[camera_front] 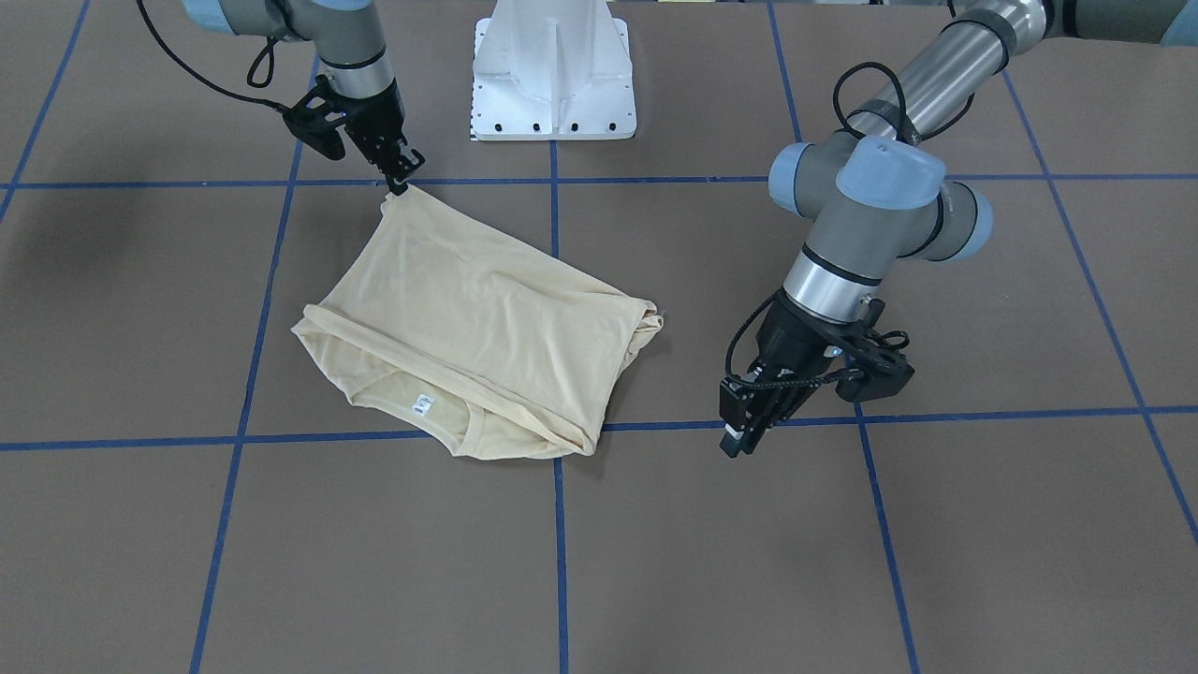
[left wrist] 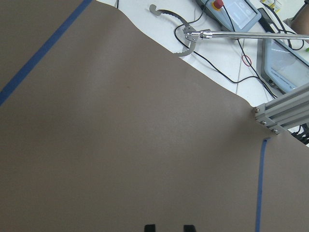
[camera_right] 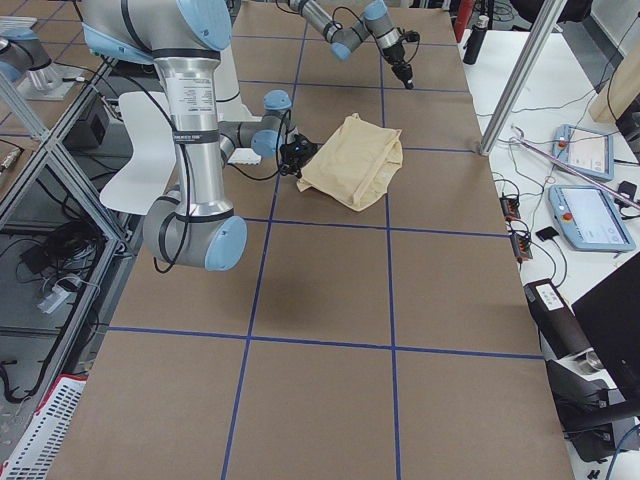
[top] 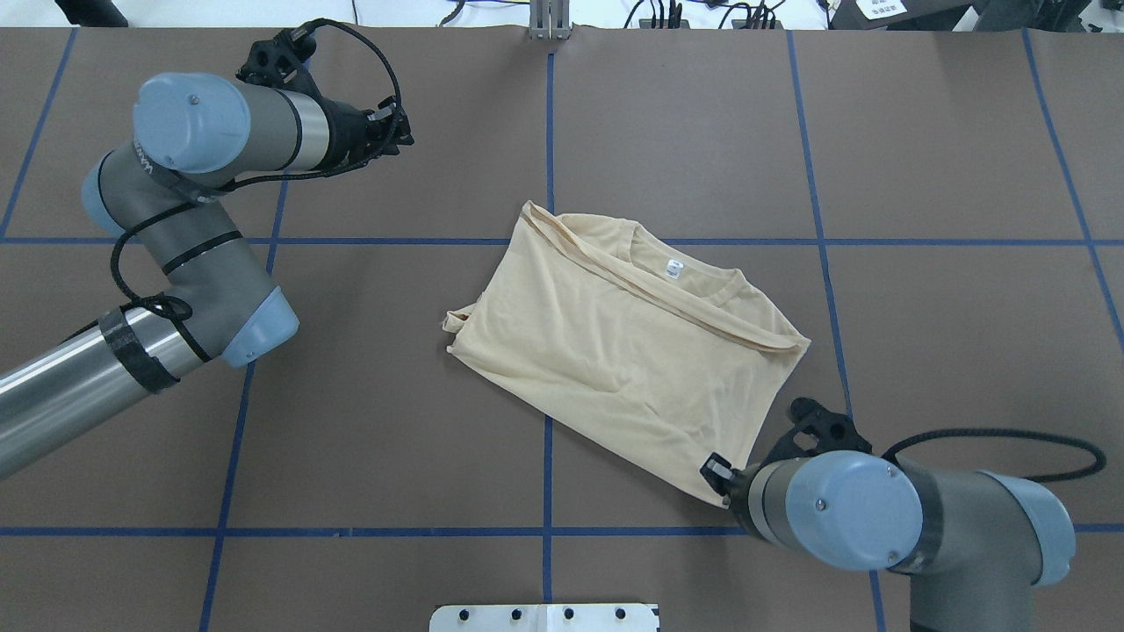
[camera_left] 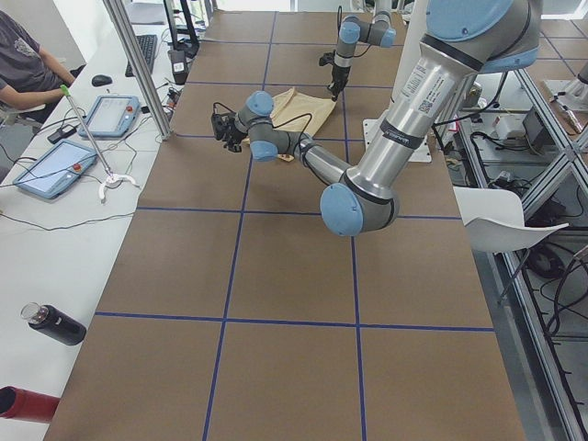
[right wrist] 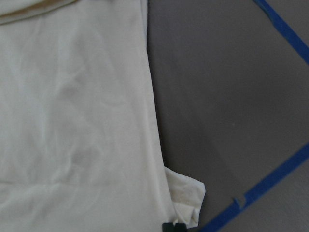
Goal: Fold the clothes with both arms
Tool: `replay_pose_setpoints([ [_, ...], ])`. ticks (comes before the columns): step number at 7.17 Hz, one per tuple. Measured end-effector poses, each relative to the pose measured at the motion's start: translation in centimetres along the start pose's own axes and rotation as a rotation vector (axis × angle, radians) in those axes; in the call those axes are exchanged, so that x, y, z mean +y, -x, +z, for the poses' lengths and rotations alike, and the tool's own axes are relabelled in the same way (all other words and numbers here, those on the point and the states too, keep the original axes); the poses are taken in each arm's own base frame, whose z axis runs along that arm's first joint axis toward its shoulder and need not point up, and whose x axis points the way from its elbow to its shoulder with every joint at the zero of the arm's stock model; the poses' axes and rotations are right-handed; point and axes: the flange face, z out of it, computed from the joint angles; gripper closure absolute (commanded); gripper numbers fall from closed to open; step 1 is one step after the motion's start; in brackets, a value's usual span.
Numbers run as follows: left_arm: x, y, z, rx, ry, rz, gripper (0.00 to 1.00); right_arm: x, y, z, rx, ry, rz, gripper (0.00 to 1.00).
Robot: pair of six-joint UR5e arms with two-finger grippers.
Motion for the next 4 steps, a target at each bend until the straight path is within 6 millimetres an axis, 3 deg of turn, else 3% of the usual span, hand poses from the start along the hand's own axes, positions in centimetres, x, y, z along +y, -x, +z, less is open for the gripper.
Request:
replay_pose_setpoints([
  [1, 2.1, -0.2, -1.3, 0.025, 0.051, -0.011, 0.67, 2.2, -1.1, -0.2, 0.029, 0.027, -0.017, 0.47],
  [2, 3.4, -0.7, -3.1, 0.053, 0.101, -0.029, 0.6, 3.7, -1.8, -0.5, 0.042, 0.049, -0.019, 0.0],
  [4, 6.1, -1.2, -5.6, 0.091, 0.172, -0.054, 0.46, 5.3, -2.4, -1.7, 0.028, 0.071, 0.036, 0.0],
])
